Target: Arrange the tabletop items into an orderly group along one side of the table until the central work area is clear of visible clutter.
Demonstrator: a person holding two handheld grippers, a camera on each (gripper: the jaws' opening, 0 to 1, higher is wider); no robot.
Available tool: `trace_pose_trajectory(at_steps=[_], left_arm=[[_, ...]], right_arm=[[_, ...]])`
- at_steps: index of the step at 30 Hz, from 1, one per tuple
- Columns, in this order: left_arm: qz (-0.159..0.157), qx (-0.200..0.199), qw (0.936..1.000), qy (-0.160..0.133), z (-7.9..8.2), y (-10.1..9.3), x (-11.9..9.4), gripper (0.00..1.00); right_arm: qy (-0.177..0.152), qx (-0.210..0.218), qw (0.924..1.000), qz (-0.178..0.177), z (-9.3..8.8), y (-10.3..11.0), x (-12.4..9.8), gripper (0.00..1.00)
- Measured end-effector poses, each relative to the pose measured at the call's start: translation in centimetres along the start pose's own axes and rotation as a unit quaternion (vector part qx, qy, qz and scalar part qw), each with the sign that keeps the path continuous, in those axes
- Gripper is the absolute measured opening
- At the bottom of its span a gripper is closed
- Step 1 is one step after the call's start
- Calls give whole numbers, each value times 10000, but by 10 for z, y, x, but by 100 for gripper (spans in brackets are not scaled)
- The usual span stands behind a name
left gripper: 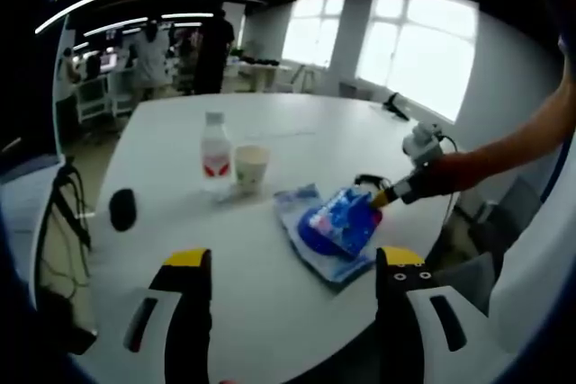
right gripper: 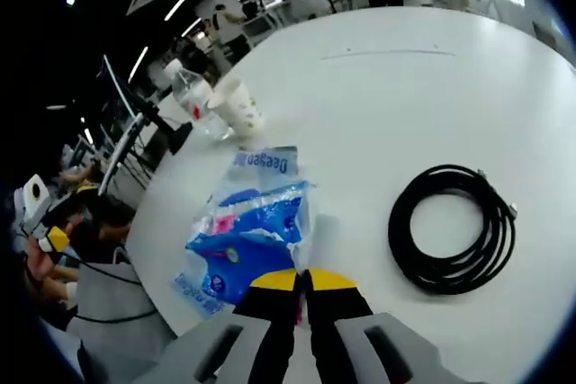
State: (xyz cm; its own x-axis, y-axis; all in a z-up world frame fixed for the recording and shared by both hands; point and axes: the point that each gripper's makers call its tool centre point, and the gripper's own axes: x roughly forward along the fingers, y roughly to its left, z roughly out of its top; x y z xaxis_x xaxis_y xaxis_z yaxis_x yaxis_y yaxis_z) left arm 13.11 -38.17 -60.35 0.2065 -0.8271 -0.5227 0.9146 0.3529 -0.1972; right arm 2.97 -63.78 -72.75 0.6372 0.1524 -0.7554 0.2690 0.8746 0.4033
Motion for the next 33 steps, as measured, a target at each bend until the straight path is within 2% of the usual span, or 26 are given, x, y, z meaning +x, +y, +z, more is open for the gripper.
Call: trace_pose_trajectory(at_steps=[4,6,13,19,23,27,33], left_arm=[[7,-11,10000,-11,1,-1,0,75],[16,-23,10000,-11,0,-1,0,75],[19,-9,10000,51,-4,0,0,75],[27,-6,10000,51,0,-2,3,75],[34,5,10000,87,1,-3,3,75],[56,1,9999,121,0,-2,2,75],[100,0,9997,200,-2,0,1,75]], right_arm=[[-165,64,9998,-36,10,-9,-4,0],[-278,151,9995,-55,19,-8,-12,0],[-632,207,9976,-180,56,-30,-29,0],[-837,370,9952,-359,77,-57,-40,0],[-966,530,9926,-506,92,-82,-44,0],[-1066,692,9899,-631,101,-100,-49,0],[-1091,865,9875,-737,104,-118,-56,0]])
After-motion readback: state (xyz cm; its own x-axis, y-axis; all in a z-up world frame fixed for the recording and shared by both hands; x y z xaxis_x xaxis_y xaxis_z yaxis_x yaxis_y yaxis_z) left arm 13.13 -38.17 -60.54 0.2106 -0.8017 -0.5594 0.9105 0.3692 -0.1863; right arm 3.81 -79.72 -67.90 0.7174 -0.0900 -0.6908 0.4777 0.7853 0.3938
